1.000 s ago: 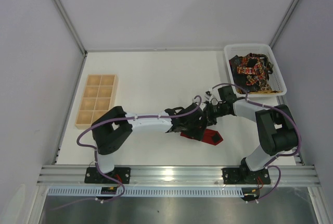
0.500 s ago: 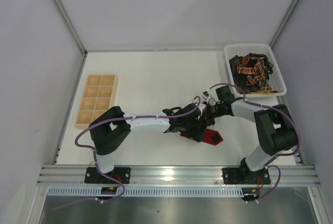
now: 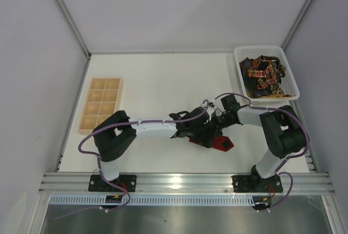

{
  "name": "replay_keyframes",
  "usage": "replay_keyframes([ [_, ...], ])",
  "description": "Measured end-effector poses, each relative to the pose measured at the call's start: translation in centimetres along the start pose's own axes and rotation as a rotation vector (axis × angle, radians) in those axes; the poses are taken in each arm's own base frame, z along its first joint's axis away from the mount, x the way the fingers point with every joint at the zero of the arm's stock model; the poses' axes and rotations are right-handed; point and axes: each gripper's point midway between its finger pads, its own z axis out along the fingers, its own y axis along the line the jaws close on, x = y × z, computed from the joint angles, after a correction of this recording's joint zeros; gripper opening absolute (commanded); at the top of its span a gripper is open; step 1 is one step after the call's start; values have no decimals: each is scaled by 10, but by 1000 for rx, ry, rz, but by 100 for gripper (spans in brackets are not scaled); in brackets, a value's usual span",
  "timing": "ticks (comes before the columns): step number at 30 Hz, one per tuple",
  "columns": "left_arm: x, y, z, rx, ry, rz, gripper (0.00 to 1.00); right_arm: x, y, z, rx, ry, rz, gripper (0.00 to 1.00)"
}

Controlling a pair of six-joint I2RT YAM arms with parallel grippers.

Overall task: Roll the ties
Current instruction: Roll the tie

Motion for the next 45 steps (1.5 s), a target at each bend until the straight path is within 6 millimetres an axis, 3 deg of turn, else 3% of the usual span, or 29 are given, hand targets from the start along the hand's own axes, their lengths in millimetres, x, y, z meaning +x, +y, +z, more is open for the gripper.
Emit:
replay_keyframes([
  [17, -2, -1, -2, 18, -10, -5, 95, -4, -15, -1, 31, -39, 11, 12],
  [32, -5, 7, -25, 26, 8, 2, 94, -7, -18, 0, 11, -42, 16, 13],
  [37, -19, 16, -47, 66, -31, -8, 84, -7, -18, -1, 9, -43, 17, 13],
  [40, -24, 38, -58, 90, -53, -46, 74, -8, -18, -1, 8, -45, 18, 13],
  [41, -24, 44, -60, 95, -54, -56, 67, -8, -18, -2, 8, -46, 19, 13],
  [45, -21, 65, -59, 128, -47, -106, 59, -9, -18, -3, 5, -50, 20, 12],
])
